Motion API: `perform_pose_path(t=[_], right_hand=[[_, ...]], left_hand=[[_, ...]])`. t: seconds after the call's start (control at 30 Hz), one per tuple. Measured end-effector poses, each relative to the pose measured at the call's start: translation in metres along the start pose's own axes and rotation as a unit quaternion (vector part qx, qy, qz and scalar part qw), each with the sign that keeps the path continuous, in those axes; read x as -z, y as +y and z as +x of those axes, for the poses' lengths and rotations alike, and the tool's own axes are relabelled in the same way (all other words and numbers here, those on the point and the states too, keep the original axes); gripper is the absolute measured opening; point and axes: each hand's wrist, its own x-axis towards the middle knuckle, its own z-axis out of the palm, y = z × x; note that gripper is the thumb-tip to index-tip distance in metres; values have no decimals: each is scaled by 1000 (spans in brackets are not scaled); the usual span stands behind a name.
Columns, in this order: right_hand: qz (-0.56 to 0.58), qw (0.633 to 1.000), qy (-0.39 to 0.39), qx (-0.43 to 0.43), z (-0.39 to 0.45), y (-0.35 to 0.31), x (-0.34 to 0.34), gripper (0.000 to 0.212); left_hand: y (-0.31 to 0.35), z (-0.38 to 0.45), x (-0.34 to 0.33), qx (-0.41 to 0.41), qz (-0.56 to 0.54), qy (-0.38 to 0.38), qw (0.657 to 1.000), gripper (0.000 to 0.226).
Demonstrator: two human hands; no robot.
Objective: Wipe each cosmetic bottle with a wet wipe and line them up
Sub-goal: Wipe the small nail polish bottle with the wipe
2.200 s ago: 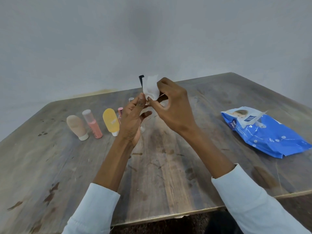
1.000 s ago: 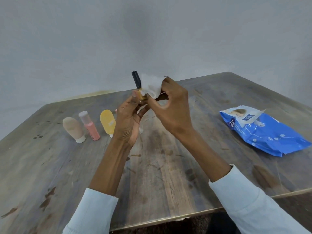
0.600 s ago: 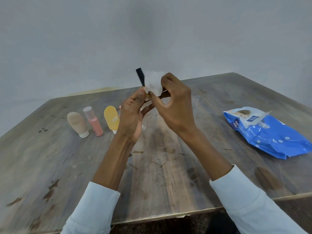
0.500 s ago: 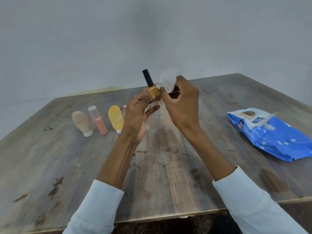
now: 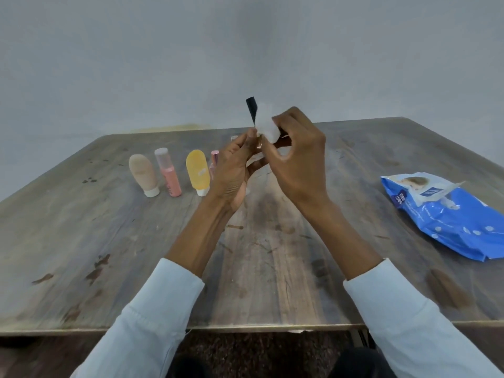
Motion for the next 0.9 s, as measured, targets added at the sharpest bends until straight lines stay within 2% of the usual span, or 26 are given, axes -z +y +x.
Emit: perform_pose_path(t=[0.1, 0.23, 0.4, 0.5, 0.57, 0.67, 0.8, 0.83, 0.9], right_hand=[[-17, 998, 24, -61, -1, 8, 0, 13], [-2, 1000, -6, 2, -5, -1, -1, 11], [-19, 998, 31, -52, -5, 5, -1, 12], [-16, 1000, -4, -3, -8, -2, -2, 13], [-16, 1000, -7, -9, -7, -3, -3, 12], [-7, 995, 43, -90, -4, 3, -1, 10], [7, 1000, -6, -22, -7, -6, -2, 10], [8, 1000, -7, -21, -6, -6, -2, 9], [-2, 997, 25, -72, -2, 0, -1, 10]], left_hand=[[-1, 0, 0, 2, 13, 1, 1000, 36], [2, -1, -2, 10, -12, -6, 1000, 37], [3, 0, -1, 4, -4, 3, 1000, 47], [2, 0, 0, 4, -25, 3, 1000, 47], [1, 0, 2, 5, -31, 5, 999, 49], [-1, 0, 2, 14, -11, 10, 1000, 39], [0, -2, -1, 7, 10, -2, 1000, 32], [0, -3, 0, 7, 6, -1, 1000, 34], [-1, -2, 0, 9, 6, -2, 1000, 34]])
